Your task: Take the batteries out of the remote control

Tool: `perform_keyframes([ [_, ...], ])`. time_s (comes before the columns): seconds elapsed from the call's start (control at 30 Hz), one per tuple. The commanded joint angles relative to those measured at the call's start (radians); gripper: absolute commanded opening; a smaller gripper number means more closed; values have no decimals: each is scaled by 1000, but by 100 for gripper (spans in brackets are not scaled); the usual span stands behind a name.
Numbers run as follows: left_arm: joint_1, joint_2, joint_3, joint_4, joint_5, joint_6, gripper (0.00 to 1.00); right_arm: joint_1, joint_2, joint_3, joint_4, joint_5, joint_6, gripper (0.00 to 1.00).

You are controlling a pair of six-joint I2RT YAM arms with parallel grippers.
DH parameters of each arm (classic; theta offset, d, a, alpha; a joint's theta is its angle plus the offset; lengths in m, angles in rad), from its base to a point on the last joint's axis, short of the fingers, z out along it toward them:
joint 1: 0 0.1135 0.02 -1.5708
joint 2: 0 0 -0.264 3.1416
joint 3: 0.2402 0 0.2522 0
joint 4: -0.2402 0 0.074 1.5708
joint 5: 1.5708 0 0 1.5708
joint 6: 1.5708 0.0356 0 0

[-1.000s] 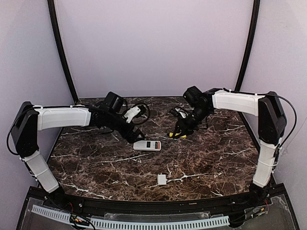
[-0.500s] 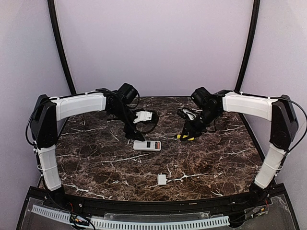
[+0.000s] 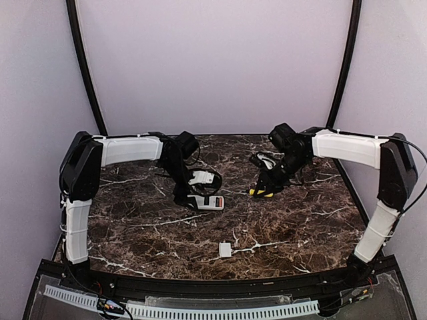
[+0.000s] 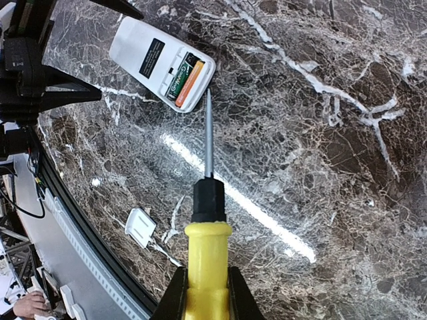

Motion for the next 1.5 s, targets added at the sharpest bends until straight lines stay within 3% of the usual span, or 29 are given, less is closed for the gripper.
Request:
perform_keyframes([
  [0.0,8,13,-33,37,20,-40,93,-8,-1,2,11,-12,-21,0],
  [0.4,30,46,-77,111,62,-169,91,-11,48,38,4,-30,-31,0],
  [0.77,30,48,-169,227,30,-244,81,-12,78,78,-21,-32,-45,0],
  [0.9,29,47,-182,247,3,-259,71,-12,84,87,-31,-34,-46,0],
  [1.13,19,31,-195,254,-25,-260,28,-12,76,103,-59,-31,-41,0],
  [1.3,1,-31,-236,310,-50,-279,4,-12,69,125,-77,-43,-23,0],
  [1.47,-29,-63,-237,344,-149,-332,0,6,73,161,-93,-48,-8,0],
])
